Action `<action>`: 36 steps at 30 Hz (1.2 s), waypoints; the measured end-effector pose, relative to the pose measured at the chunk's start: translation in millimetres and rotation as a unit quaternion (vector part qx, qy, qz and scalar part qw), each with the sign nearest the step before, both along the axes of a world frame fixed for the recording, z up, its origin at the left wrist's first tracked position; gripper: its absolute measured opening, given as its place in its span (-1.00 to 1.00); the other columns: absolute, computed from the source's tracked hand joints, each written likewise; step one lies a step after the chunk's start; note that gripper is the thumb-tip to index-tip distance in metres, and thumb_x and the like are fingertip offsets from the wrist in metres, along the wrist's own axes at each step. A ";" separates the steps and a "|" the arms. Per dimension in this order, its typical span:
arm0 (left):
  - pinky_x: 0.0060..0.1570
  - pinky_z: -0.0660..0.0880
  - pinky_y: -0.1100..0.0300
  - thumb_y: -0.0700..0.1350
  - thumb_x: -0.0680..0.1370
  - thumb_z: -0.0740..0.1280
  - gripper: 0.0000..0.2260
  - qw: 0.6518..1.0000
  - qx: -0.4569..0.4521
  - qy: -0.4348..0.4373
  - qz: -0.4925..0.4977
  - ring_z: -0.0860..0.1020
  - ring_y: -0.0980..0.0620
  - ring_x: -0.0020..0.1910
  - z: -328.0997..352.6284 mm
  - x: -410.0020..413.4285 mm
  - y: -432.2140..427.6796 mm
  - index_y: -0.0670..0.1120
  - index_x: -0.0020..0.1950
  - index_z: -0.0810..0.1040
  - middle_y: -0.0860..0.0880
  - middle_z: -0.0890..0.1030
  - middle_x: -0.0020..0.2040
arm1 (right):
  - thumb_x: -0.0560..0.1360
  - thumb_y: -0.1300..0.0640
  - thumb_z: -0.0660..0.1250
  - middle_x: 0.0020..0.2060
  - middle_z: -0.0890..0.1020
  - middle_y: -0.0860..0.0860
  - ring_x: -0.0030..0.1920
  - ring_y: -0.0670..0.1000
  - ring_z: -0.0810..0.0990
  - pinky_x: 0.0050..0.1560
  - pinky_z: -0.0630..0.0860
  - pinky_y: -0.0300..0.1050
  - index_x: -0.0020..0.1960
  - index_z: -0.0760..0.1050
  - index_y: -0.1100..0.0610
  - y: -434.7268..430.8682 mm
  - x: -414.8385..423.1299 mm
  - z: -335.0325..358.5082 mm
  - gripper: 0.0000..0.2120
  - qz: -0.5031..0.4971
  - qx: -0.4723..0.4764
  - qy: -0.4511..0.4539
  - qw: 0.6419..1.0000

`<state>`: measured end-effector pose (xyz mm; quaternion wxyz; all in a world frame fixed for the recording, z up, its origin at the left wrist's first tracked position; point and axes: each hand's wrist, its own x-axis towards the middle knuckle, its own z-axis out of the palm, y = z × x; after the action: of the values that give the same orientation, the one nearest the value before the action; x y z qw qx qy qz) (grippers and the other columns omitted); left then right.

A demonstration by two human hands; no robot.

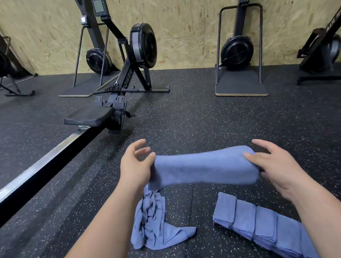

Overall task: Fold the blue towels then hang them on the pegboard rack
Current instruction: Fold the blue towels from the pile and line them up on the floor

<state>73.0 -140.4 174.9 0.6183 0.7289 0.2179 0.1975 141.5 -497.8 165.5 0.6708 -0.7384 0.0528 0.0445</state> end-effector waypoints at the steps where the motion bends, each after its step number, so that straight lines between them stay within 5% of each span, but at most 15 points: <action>1: 0.15 0.57 0.02 -0.16 0.60 0.49 -0.63 0.999 0.023 -0.023 0.010 0.65 0.11 0.11 1.4 -0.8 0.0 0.23 0.30 0.58 0.19 0.73 0.09 | 0.50 0.13 0.59 0.06 0.77 -0.08 0.19 -0.03 0.71 0.27 0.59 0.11 0.44 0.51 -0.15 1.0 -1.8 2.0 -0.43 -0.012 -0.005 -0.023 1.000; 6: 0.11 0.52 0.07 -0.14 0.62 0.47 -0.70 0.997 0.050 -0.061 0.006 0.65 0.13 0.04 6.4 -1.9 -4.1 0.18 0.28 0.60 0.20 0.75 0.01 | 0.55 0.26 0.53 0.21 0.71 -0.20 0.25 -0.26 0.62 0.28 0.46 -0.13 0.34 0.61 -0.12 11.9 -9.2 10.9 -0.55 -0.053 -0.025 -0.148 0.987; 10: 0.05 0.54 0.15 -0.15 0.56 0.56 -0.69 0.994 0.018 -0.009 -0.105 0.68 0.07 0.05 4.7 -3.3 -2.6 0.10 0.26 0.66 0.09 0.76 0.03 | 0.60 0.32 0.44 0.06 0.78 -0.07 0.18 -0.11 0.71 0.23 0.51 -0.15 0.27 0.65 0.02 9.5 -7.7 11.8 -0.68 -0.017 0.011 -0.141 0.990; 12: 0.15 0.59 0.14 -0.19 0.48 0.61 -0.58 0.984 0.085 0.018 -0.153 0.69 0.11 0.08 0.1 -3.5 -0.8 0.10 0.28 0.67 0.12 0.75 0.09 | 0.54 0.36 0.49 0.08 0.78 -0.06 0.19 -0.07 0.72 0.22 0.54 -0.11 0.27 0.66 0.04 2.7 -7.2 11.1 -0.63 0.021 0.000 -0.121 0.992; 16: 0.19 0.47 0.37 -0.14 0.45 0.57 -0.56 0.946 0.291 0.050 -0.130 0.58 0.23 0.14 -1.0 -5.1 -1.1 0.17 0.28 0.66 0.25 0.64 0.16 | 0.41 0.44 0.57 0.09 0.76 -0.18 0.08 -0.12 0.74 0.23 0.63 -0.01 0.25 0.68 -0.09 -5.6 -6.8 7.6 -0.44 0.077 -0.153 -0.123 0.978; 18: 0.09 0.39 0.45 -0.13 0.49 0.53 -0.64 0.937 0.326 0.042 -0.120 0.54 0.23 0.10 -1.4 -5.0 -2.1 0.16 0.24 0.67 0.24 0.61 0.14 | 0.40 0.35 0.60 0.00 0.75 -0.24 -0.04 -0.23 0.70 0.12 0.60 -0.18 0.19 0.69 -0.17 -5.3 -6.9 6.7 -0.48 0.059 -0.255 -0.160 0.952; 21: 0.06 0.43 0.22 -0.11 0.54 0.50 -0.79 0.913 0.391 0.027 -0.117 0.53 0.16 0.04 -4.9 -3.2 -1.9 0.17 0.11 0.68 0.21 0.59 0.04 | 0.45 0.24 0.57 0.01 0.67 -0.26 0.00 -0.31 0.59 -0.04 0.39 -0.47 0.15 0.69 -0.21 -4.3 -9.6 8.7 -0.58 0.050 -0.354 -0.209 0.910; 23: 0.06 0.43 0.14 -0.06 0.56 0.48 -0.87 0.905 0.410 0.032 -0.106 0.50 0.07 0.04 -6.1 -2.5 -0.1 0.17 0.04 0.66 0.22 0.59 -0.01 | 0.50 0.19 0.53 0.01 0.64 -0.22 0.03 -0.20 0.58 -0.03 0.43 -0.32 0.09 0.68 -0.24 -3.8 -10.0 8.1 -0.67 0.063 -0.374 -0.204 0.903; 25: 0.00 0.49 0.09 -0.02 0.57 0.47 -0.95 0.938 0.333 0.036 -0.091 0.55 0.04 0.01 -5.7 -2.0 3.5 0.13 0.00 0.63 0.20 0.64 -0.05 | 0.54 0.14 0.50 -0.03 0.66 -0.18 0.03 -0.06 0.61 0.01 0.49 -0.08 0.04 0.67 -0.21 -6.7 -6.3 4.4 -0.77 0.065 -0.353 -0.186 0.915; 27: -0.14 0.54 0.09 0.01 0.59 0.47 -0.94 0.982 0.165 0.031 -0.087 0.61 0.05 -0.10 -2.8 -1.3 6.1 0.06 0.00 0.64 0.10 0.70 -0.10 | 0.59 0.13 0.47 -0.06 0.74 -0.10 0.00 -0.04 0.67 0.03 0.55 -0.02 0.04 0.69 -0.08 -8.9 -3.7 3.0 -0.89 0.060 -0.221 -0.144 0.963; 30: -0.34 0.50 0.11 0.04 0.62 0.48 -0.86 0.998 0.026 0.014 -0.064 0.53 0.04 -0.25 1.6 -3.0 5.0 -0.01 -0.01 0.69 0.03 0.64 -0.24 | 0.66 0.10 0.40 0.05 0.77 0.06 0.08 0.03 0.71 0.17 0.56 0.04 0.18 0.65 0.10 -5.6 -2.9 4.0 -0.86 0.057 -0.011 -0.069 0.996; 33: -0.47 0.47 0.19 0.07 0.59 0.51 -0.83 1.000 0.006 0.004 -0.027 0.50 0.05 -0.32 2.0 -2.9 1.5 -0.01 -0.03 0.71 -0.01 0.60 -0.26 | 0.65 0.08 0.41 0.01 0.78 0.10 0.00 0.05 0.72 0.06 0.55 0.01 0.16 0.66 0.15 4.9 -5.3 6.2 -0.83 0.024 0.032 -0.042 0.998; 36: -0.29 0.51 0.18 0.12 0.55 0.52 -0.83 0.993 0.114 0.018 0.011 0.64 0.10 -0.23 -1.6 -0.1 -4.6 0.03 -0.06 0.69 0.07 0.70 -0.19 | 0.59 0.06 0.50 -0.09 0.79 -0.01 -0.02 0.04 0.75 0.10 0.61 0.02 0.07 0.69 0.09 13.3 -5.2 -2.2 -0.88 -0.026 -0.038 -0.057 0.997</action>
<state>72.9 -145.0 173.3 0.5253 0.7954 0.2130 0.2146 136.3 -484.4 163.4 0.6454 -0.7629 0.0351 -0.0169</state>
